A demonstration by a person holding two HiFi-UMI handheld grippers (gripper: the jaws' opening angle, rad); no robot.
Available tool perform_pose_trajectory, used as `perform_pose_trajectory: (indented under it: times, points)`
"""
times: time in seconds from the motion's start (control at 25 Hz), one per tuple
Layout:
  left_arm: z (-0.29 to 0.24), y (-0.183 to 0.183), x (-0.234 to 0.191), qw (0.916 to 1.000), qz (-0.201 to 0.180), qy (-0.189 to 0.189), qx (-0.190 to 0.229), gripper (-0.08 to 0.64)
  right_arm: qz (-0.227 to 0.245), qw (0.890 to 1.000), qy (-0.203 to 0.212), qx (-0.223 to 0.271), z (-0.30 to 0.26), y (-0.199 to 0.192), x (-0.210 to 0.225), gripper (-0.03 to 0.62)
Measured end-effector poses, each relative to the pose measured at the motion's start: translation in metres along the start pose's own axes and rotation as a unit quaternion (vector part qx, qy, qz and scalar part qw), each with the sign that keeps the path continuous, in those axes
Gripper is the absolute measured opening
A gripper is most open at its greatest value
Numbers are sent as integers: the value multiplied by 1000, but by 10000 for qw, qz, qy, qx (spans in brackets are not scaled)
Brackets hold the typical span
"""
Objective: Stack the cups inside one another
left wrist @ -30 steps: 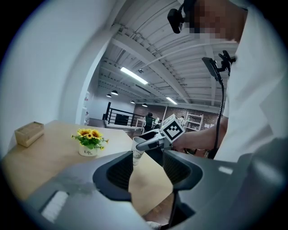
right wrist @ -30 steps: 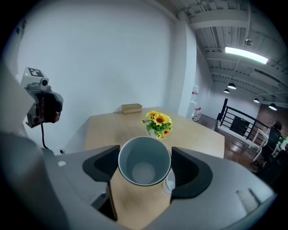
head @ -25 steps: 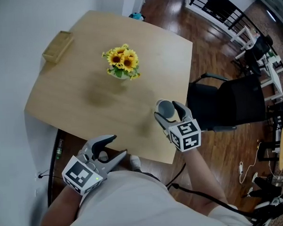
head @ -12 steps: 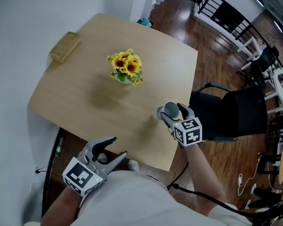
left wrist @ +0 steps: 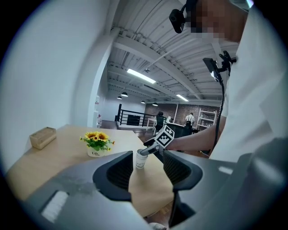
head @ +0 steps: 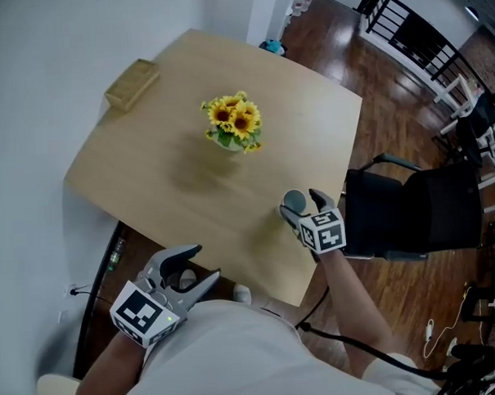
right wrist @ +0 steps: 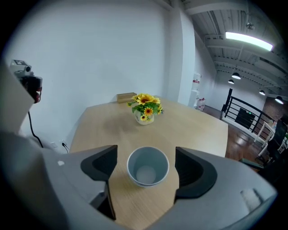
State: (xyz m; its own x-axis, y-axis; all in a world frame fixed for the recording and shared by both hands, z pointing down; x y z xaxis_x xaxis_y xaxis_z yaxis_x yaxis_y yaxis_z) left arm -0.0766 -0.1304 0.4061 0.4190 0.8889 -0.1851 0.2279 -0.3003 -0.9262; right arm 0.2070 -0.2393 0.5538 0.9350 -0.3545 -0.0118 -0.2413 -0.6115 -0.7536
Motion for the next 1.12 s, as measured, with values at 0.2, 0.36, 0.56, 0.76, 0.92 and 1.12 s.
perform_pose_trajectory:
  times: [0.2,0.36,0.56,0.76,0.92,1.12]
  points:
    - [-6,6,20,9998,-48,171,-37,222,14,9994,163,314,24,6,0,411]
    - [-8,7,35,9990,32,445,-23,222,66,9977,339,588,53,9,-3,411]
    - [-2,-4,53,9955,324,889,1,222,112,9950,636,758,90,-1,-11,411]
    - [10,8,84,9965,135,814,156,222,154,9933,736,873,134,-12,-30,411]
    - [20,16,103,9968,-6,683,419,222,238,9922,744,972,182,-17,-54,411]
    - [46,17,141,9965,-128,503,655,222,250,9919,718,1017,243,-35,-93,411]
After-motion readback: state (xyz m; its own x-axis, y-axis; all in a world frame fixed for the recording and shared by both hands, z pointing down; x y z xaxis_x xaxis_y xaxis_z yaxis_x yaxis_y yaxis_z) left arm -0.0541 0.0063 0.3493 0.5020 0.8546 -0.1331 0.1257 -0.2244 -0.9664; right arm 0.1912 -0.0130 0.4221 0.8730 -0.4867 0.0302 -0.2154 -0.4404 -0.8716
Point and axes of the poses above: the fingertips, and each gripper's own axes: z backward along the fingers, x to its right, y out of its top, the point moved 4 cm from there along z, backward along the fingers, and after that the axes turned 1 degree about x, right-handed, at the moved point
